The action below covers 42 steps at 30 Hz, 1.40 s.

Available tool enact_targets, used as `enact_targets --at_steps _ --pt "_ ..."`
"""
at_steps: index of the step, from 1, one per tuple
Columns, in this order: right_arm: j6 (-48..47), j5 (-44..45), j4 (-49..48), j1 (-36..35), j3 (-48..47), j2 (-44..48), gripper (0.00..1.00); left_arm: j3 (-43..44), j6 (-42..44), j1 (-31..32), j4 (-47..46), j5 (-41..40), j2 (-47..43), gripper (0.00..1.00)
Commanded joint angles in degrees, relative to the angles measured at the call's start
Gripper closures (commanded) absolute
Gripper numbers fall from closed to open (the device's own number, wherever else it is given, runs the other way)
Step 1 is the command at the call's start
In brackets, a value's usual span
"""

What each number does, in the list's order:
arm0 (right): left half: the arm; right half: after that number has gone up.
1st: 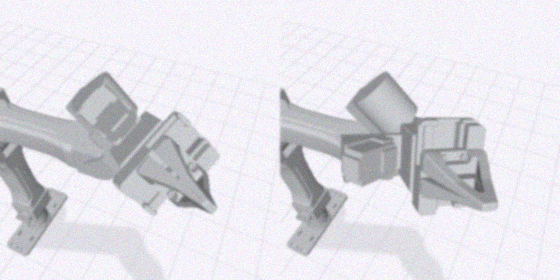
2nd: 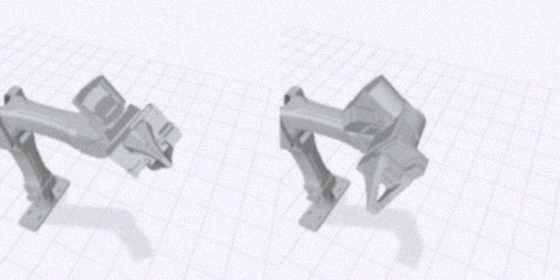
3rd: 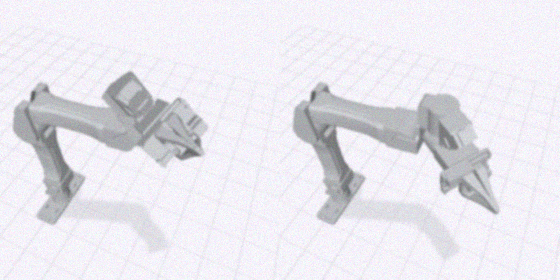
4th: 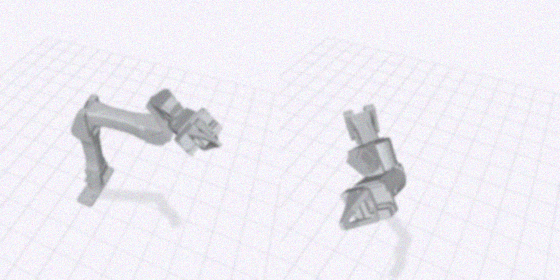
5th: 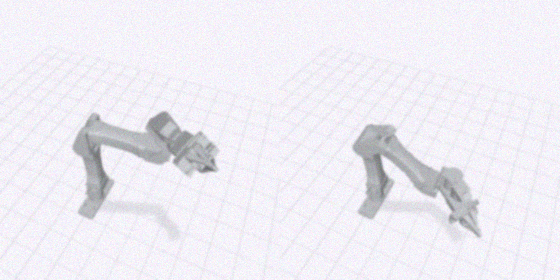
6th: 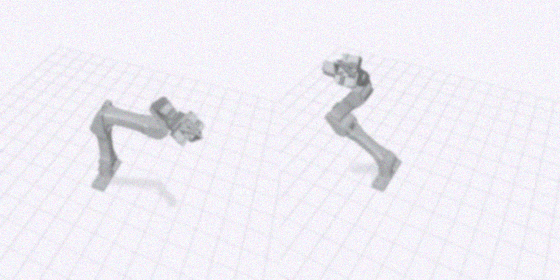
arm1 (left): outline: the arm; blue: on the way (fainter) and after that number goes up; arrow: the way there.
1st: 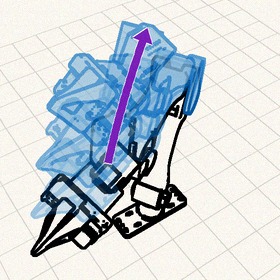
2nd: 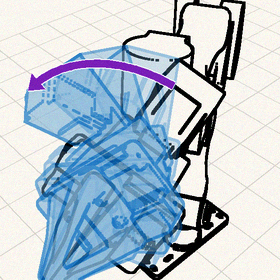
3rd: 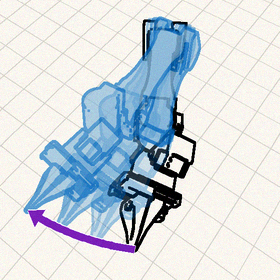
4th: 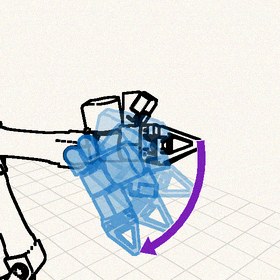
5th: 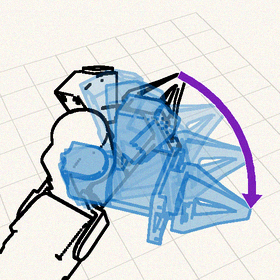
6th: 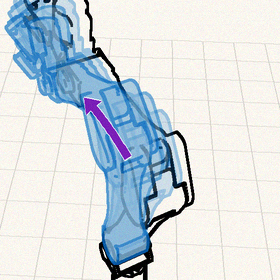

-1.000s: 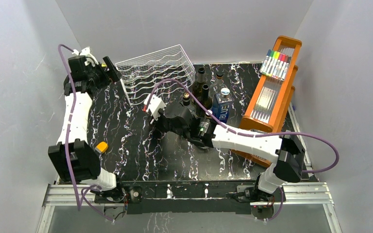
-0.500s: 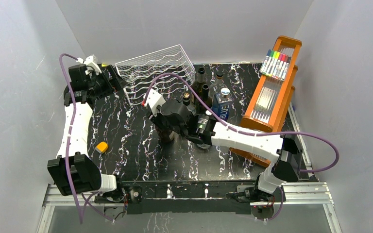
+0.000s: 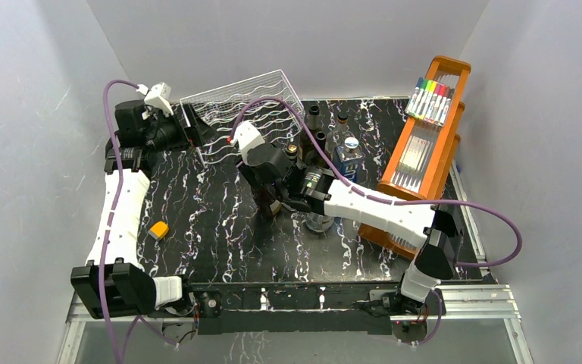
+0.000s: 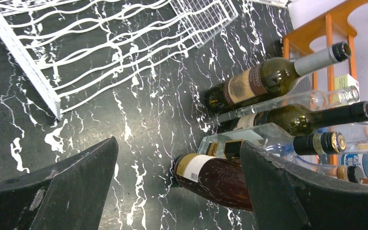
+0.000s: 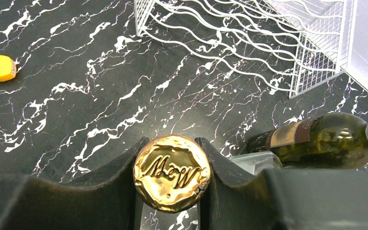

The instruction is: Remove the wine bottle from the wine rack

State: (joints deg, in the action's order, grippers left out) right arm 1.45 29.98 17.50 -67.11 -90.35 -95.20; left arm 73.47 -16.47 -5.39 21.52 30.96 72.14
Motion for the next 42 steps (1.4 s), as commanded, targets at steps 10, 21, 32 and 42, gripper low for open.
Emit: enact_targets --at_steps 10,21,32,42 --pt "-2.9 5.5 -2.2 1.4 -7.2 4.3 0.39 11.5 5.1 7.3 5.4 -2.7 2.2 0.02" --pt "-4.5 4.8 5.4 1.4 -12.9 8.3 0.02 22.2 8.9 15.4 7.6 -4.0 6.7 0.02" --pt "-10.9 16.7 7.4 8.2 -10.7 22.5 0.02 32.5 9.4 20.7 3.0 -15.5 6.9 0.02" --pt "-9.4 11.2 10.1 19.4 -7.1 34.5 0.02 20.4 3.9 20.7 -14.0 -19.8 -9.7 0.02"
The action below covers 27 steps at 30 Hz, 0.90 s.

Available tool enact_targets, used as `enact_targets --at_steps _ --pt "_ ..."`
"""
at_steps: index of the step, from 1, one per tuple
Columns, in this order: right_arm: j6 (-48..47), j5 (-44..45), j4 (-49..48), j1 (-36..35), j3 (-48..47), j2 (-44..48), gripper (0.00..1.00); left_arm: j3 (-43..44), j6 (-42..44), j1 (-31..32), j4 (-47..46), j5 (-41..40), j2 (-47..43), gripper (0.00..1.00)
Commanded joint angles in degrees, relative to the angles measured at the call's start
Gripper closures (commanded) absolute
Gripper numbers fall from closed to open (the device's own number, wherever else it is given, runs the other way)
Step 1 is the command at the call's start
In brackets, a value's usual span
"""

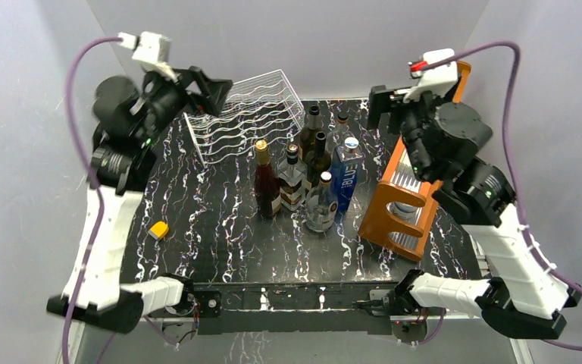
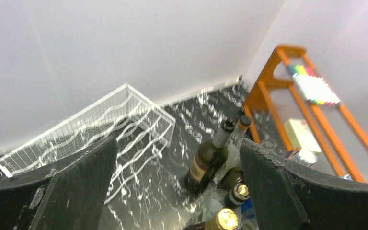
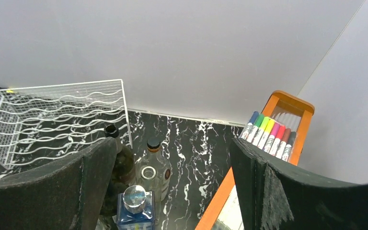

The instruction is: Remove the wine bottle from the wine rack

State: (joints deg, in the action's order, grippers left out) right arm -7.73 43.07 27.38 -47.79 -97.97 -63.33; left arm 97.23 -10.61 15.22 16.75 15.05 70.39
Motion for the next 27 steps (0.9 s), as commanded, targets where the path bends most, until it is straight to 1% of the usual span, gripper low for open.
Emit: enact_targets --at_steps 1,5,10,16,19,22,27 --pt "-0.7 -1.8 -0.4 0.1 1.3 3.9 0.02 -4.2 -1.8 0.0 -9.7 -4.4 -9.2 0.02" --pt "0.2 -3.0 -0.2 0.1 1.8 7.0 0.02 -3.9 -1.1 0.0 -7.1 -6.7 -11.3 0.02" --pt "1.8 -5.0 -1.2 0.1 1.5 9.7 0.02 -5.2 -0.8 0.0 -6.7 -7.6 -12.9 0.02" --pt "3.2 -3.6 -0.4 0.1 1.1 9.9 0.02 -4.9 -0.1 0.0 -5.4 -7.4 -12.8 0.02" --pt "2.5 -1.7 -0.4 0.1 1.8 9.7 0.02 -5.5 0.1 0.0 -5.5 -7.7 -13.2 0.02" --pt "2.3 -1.6 0.6 0.1 1.8 8.9 0.02 -5.8 0.3 0.0 -5.2 -7.8 -13.5 0.02" --pt "2.6 -0.5 -0.7 0.1 2.2 8.0 0.02 -5.6 0.7 0.1 -4.3 -8.3 -13.5 0.02"
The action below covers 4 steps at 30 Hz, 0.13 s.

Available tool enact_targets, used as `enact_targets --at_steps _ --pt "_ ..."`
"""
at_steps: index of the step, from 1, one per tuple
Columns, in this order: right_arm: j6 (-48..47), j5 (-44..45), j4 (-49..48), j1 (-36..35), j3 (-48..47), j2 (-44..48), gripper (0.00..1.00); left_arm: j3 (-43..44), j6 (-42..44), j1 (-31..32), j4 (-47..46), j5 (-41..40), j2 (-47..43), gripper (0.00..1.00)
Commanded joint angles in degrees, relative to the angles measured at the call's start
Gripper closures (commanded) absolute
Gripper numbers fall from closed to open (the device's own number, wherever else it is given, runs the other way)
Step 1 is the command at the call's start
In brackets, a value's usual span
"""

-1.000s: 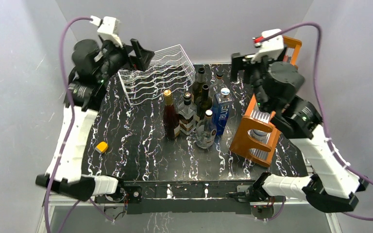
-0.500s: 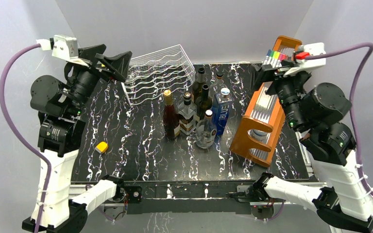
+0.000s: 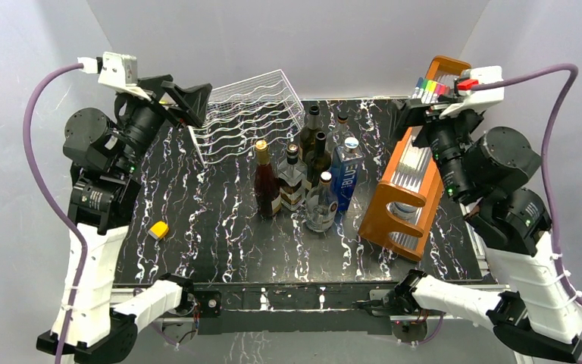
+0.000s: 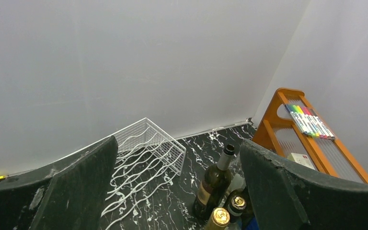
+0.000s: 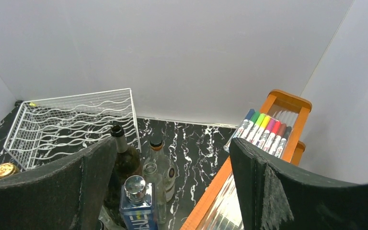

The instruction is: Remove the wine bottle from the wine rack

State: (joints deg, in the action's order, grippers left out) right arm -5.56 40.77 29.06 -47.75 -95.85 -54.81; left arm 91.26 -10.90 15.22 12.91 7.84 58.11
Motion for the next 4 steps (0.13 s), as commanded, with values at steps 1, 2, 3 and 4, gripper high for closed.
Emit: enact_targets --at_steps 1,2,3,4 --pt "0.3 1.3 -2.5 0.0 0.4 -0.4 0.02 0.5 1.0 0.0 -0.3 -1.1 -1.2 0.02" --pt "-0.2 -0.2 -2.8 0.0 0.9 0.0 0.02 0.5 1.2 0.0 -0.1 -1.2 -1.3 0.02" --pt "-0.4 -1.0 -3.0 0.0 1.1 0.2 0.02 0.5 1.3 0.0 0.1 -1.4 -1.3 0.02" --pt "0.0 -1.0 -3.2 0.0 0.8 0.2 0.02 0.4 1.4 0.1 0.1 -1.5 -1.4 0.02"
